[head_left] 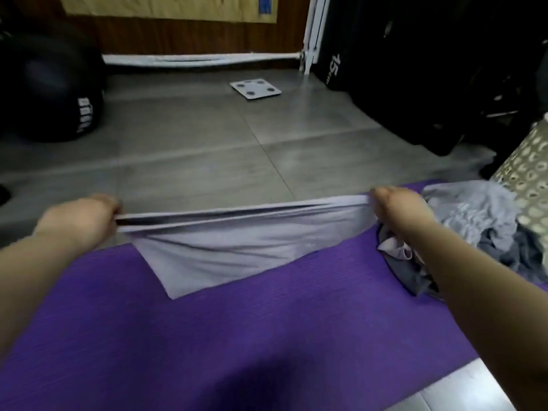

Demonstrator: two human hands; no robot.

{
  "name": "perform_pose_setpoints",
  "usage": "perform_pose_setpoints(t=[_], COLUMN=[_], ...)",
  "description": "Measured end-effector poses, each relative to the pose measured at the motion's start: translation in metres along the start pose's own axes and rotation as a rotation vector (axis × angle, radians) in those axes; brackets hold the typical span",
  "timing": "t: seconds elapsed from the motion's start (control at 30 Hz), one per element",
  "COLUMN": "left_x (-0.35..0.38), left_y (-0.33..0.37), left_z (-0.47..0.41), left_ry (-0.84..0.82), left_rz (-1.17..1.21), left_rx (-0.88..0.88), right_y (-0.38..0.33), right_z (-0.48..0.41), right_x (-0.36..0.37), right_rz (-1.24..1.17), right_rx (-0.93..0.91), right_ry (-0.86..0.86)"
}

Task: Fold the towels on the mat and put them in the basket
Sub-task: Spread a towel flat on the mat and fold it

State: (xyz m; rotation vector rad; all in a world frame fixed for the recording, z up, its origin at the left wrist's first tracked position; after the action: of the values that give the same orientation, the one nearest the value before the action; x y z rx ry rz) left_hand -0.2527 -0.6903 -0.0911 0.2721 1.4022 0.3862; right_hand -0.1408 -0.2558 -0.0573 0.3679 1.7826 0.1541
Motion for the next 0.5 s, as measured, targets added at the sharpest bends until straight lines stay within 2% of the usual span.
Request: perform_pose_setpoints(t=[0.07, 0.1, 0.2, 0.27, 0.33, 0.43, 0.5], left_x=[-0.023, -0.032, -0.051, -0.067, -0.081, -0.102, -0.119], left_y=[0.000, -0.002, -0.016, -0.020, -0.023, -0.036, -0.044], left_z=[0.002, 0.004, 0.008, 0.012, 0.016, 0.023, 0.025], left_ry=[0.021, 0.026, 0.022, 0.055, 0.106, 0.183, 0.233], left_rz=[0.079, 0.207, 0.782, 1.063, 1.110, 1.018, 0.942], left_rx=[-0.027, -0.046, -0.147, -0.158, -0.149, -0.114, -0.092], right_y=[-0.003, -0.005, -0.006, -0.012, -0.027, -0.033, -0.039], right_z=[-0.024, -0.034, -0.045, -0.044, -0.044, -0.043, -0.046], right_x=[-0.015, -0.025, -0.058, -0.072, -0.078, -0.092, -0.102], right_rz=[-0.072, -0.126, -0.245, -0.330, -0.363, -0.467, -0.457], right_rx=[0.044, 0.067, 0.150, 0.191, 0.175, 0.237, 0.198], right_ry=[-0.104, -0.110, 0.083, 0.185, 0.187, 0.284, 0.318])
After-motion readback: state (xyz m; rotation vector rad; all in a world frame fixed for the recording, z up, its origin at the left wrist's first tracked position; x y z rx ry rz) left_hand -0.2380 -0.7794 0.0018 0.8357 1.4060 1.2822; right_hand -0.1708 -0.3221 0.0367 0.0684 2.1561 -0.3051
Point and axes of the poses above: each hand's wrist, its own z-axis away from the middle knuckle, its own x-axis out of the palm, y = z × x, the point moved 8 cm from there along -z, towards the middle knuckle, and after that the axes turned 9 degrees about z, right-handed, at the moved point
